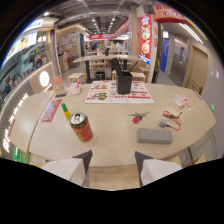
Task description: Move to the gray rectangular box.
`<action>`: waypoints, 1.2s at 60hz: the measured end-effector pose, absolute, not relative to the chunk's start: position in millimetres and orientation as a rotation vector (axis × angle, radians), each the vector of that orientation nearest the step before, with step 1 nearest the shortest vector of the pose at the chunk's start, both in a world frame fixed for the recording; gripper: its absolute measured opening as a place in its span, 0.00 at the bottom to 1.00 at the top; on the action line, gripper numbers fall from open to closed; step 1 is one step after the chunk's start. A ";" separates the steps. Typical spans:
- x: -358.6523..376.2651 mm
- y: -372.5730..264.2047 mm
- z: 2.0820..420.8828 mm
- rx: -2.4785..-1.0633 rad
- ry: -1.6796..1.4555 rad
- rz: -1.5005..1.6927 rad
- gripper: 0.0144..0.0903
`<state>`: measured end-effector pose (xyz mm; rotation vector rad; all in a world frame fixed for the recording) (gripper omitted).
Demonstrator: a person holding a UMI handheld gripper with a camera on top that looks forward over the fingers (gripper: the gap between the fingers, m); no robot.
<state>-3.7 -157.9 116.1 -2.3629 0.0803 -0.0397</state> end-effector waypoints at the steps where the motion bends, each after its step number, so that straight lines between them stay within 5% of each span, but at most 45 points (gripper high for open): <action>1: -12.7 -164.9 122.4 -2.367 0.085 -0.041 0.92; 16: 59.6 -186.8 98.6 -2.413 0.121 -0.105 0.92; 33: 133.4 -143.1 69.2 -2.413 0.123 -0.165 0.92; 72: 156.7 -73.6 42.6 -2.414 0.090 -0.109 0.93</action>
